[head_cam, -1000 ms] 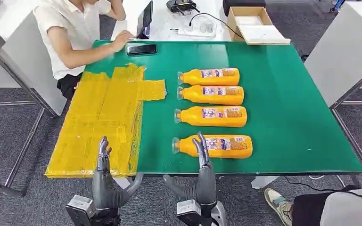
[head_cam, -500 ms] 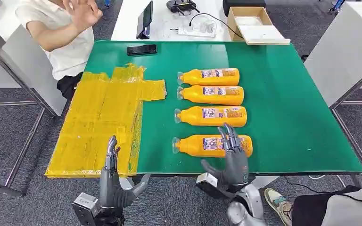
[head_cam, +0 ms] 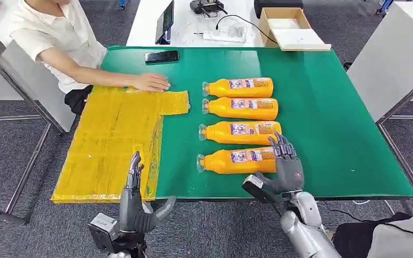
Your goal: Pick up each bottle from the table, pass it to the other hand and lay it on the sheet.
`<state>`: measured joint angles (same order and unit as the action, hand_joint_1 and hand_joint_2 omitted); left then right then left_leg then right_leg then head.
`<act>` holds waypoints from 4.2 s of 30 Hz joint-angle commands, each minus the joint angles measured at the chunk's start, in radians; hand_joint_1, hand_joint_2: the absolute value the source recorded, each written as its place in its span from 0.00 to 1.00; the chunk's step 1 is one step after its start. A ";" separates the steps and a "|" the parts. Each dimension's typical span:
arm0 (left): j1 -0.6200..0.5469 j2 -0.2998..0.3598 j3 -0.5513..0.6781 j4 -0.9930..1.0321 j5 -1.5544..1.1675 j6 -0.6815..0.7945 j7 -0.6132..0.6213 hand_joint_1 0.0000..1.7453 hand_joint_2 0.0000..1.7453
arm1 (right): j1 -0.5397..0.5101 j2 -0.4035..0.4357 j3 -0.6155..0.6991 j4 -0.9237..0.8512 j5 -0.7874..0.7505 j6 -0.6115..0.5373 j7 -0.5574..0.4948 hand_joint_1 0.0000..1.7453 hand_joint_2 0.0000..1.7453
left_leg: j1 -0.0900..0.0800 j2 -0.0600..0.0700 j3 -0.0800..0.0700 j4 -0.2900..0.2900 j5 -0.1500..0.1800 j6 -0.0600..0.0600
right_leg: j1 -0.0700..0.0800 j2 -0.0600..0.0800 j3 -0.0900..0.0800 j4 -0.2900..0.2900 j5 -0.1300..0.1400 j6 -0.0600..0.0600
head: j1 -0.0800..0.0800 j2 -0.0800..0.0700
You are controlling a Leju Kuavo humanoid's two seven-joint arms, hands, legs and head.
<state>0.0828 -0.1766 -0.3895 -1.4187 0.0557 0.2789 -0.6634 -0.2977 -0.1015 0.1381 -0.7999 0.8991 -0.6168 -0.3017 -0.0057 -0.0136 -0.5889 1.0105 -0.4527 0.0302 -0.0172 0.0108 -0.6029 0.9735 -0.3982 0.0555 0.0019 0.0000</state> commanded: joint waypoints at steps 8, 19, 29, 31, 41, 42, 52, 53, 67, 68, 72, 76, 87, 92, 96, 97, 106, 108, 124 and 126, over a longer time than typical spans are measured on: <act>-0.040 0.012 -0.054 0.062 -0.008 -0.030 -0.020 0.00 1.00 | -0.122 0.013 0.035 0.251 0.026 0.057 0.015 0.00 1.00 | 0.001 0.002 0.004 -0.001 -0.001 -0.002 | 0.001 0.001 0.004 -0.001 -0.001 -0.002 | 0.000 0.000; -0.048 0.017 -0.070 0.047 -0.016 -0.046 -0.016 0.00 1.00 | -0.200 -0.023 0.124 0.353 0.144 0.159 0.128 0.00 1.00 | 0.001 0.002 0.004 -0.001 -0.001 -0.002 | 0.001 0.000 0.004 -0.001 -0.001 -0.002 | 0.000 0.000; -0.052 0.016 -0.070 0.046 -0.018 -0.053 -0.014 0.00 1.00 | -0.239 -0.020 0.162 0.386 0.178 0.233 0.161 0.00 1.00 | 0.001 0.001 0.008 -0.001 0.000 -0.002 | 0.001 -0.001 0.007 -0.001 0.000 -0.002 | 0.000 0.000; -0.054 0.016 -0.071 0.045 -0.019 -0.057 -0.013 0.00 1.00 | -0.253 -0.021 0.177 0.397 0.192 0.264 0.168 0.00 1.00 | 0.001 0.001 0.008 -0.001 0.000 -0.002 | 0.001 -0.001 0.008 -0.001 0.000 -0.002 | 0.000 0.000; -0.055 0.027 -0.067 0.044 -0.020 -0.083 -0.009 0.00 1.00 | -0.283 -0.045 0.241 0.451 0.178 0.535 0.171 1.00 1.00 | 0.001 0.002 0.013 -0.001 0.000 -0.002 | 0.001 -0.002 0.012 -0.002 0.000 -0.002 | 0.000 0.000; -0.054 0.028 -0.067 0.044 -0.020 -0.083 -0.009 0.00 1.00 | -0.278 -0.046 0.241 0.452 0.178 0.533 0.168 1.00 1.00 | 0.001 0.002 0.014 -0.001 0.000 -0.001 | 0.002 -0.002 0.014 -0.002 0.000 -0.002 | 0.000 0.000; -0.045 0.039 -0.063 0.013 -0.019 -0.082 -0.009 0.00 1.00 | -0.233 -0.014 0.233 0.441 0.106 0.551 0.101 1.00 1.00 | 0.001 0.004 0.021 -0.002 -0.001 -0.002 | 0.002 -0.001 0.018 -0.003 0.001 -0.004 | 0.000 0.000; -0.046 0.038 -0.062 0.012 -0.019 -0.082 -0.009 0.00 1.00 | -0.227 -0.014 0.232 0.441 0.102 0.551 0.096 1.00 1.00 | 0.002 0.004 0.022 -0.001 -0.001 -0.001 | 0.002 -0.001 0.019 -0.003 0.001 -0.004 | 0.000 0.000; -0.027 0.026 -0.028 -0.023 0.002 -0.044 -0.010 0.00 1.00 | -0.127 0.040 0.081 0.330 -0.181 0.507 -0.114 1.00 1.00 | 0.003 0.002 0.023 -0.003 0.000 -0.003 | 0.004 -0.003 0.021 -0.005 0.002 -0.006 | 0.000 0.000; -0.020 0.020 -0.019 -0.036 0.015 -0.027 -0.005 0.00 1.00 | -0.115 0.051 0.064 0.289 -0.227 0.472 -0.144 1.00 1.00 | 0.003 0.003 0.024 -0.002 -0.001 -0.002 | 0.004 -0.001 0.021 -0.004 0.001 -0.005 | 0.000 0.000; -0.004 0.008 0.004 -0.068 0.052 0.030 0.026 0.00 1.00 | -0.056 0.078 0.037 0.111 -0.342 0.404 -0.187 1.00 1.00 | 0.004 0.005 0.022 -0.003 -0.001 -0.004 | 0.005 0.001 0.019 -0.004 0.002 -0.007 | 0.000 0.000; 0.004 0.003 0.014 -0.076 0.097 0.050 0.056 0.00 1.00 | -0.004 0.086 0.041 -0.040 -0.393 0.372 -0.189 1.00 1.00 | 0.004 0.006 0.020 -0.002 -0.002 -0.004 | 0.005 0.002 0.017 -0.002 0.001 -0.007 | 0.000 0.000; 0.011 0.022 -0.005 -0.066 0.228 -0.014 0.154 0.00 1.00 | 0.057 0.110 0.034 -0.205 -0.463 0.275 -0.211 1.00 1.00 | 0.003 0.005 0.007 -0.001 -0.001 -0.002 | 0.003 0.002 0.006 0.000 0.001 -0.005 | 0.000 0.000; -0.011 0.079 -0.101 0.022 0.280 -0.163 0.227 0.00 1.00 | 0.111 0.144 0.127 -0.312 -0.509 0.338 -0.226 1.00 1.00 | 0.003 0.005 0.007 -0.002 -0.002 -0.003 | 0.004 0.002 0.006 0.000 0.000 -0.006 | 0.000 0.000; -0.044 0.076 -0.110 0.095 0.277 -0.179 0.246 0.00 1.00 | 0.111 0.179 0.249 -0.299 -0.509 0.374 -0.238 1.00 1.00 | 0.003 0.005 0.006 -0.002 -0.001 -0.003 | 0.004 0.002 0.005 -0.001 0.001 -0.006 | 0.000 0.000; -0.045 0.076 -0.110 0.095 0.277 -0.180 0.246 0.00 1.00 | 0.113 0.184 0.252 -0.298 -0.509 0.370 -0.237 1.00 1.00 | 0.004 0.006 0.007 -0.002 -0.002 -0.004 | 0.004 0.002 0.005 -0.001 0.000 -0.007 | 0.000 0.000; -0.040 0.076 -0.107 0.081 0.277 -0.183 0.249 0.00 1.00 | 0.106 0.169 0.256 -0.293 -0.521 0.369 -0.240 1.00 1.00 | 0.004 0.005 0.005 -0.001 -0.002 -0.002 | 0.004 0.001 0.003 -0.001 0.000 -0.005 | 0.000 0.000; -0.040 0.076 -0.107 0.081 0.277 -0.183 0.249 0.00 1.00 | 0.106 0.169 0.256 -0.293 -0.521 0.369 -0.240 1.00 1.00 | 0.004 0.004 0.005 -0.001 -0.002 -0.003 | 0.004 0.001 0.004 -0.001 0.000 -0.005 | 0.000 0.000; -0.064 0.052 -0.084 0.079 0.263 -0.204 0.210 0.00 1.00 | 0.042 0.254 0.424 -0.062 -0.564 0.443 -0.263 1.00 1.00 | 0.004 0.006 0.006 -0.002 -0.002 -0.003 | 0.005 0.002 0.004 -0.001 0.001 -0.006 | 0.000 0.000; -0.060 0.032 -0.055 0.048 0.280 -0.183 0.186 0.00 1.00 | 0.045 0.271 0.455 -0.030 -0.570 0.458 -0.266 1.00 1.00 | 0.005 0.006 0.005 -0.002 -0.002 -0.003 | 0.005 0.002 0.004 -0.001 0.001 -0.006 | 0.000 0.000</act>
<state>0.0576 -0.1312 -0.4799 -1.3836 0.3292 0.0530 -0.4261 -0.1852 0.1179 0.4654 -1.0427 0.3464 -0.1968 -0.5566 -0.0018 -0.0105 -0.5879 1.0102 -0.4535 0.0290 -0.0137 0.0121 -0.6029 0.9737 -0.3971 0.0518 0.0019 -0.0004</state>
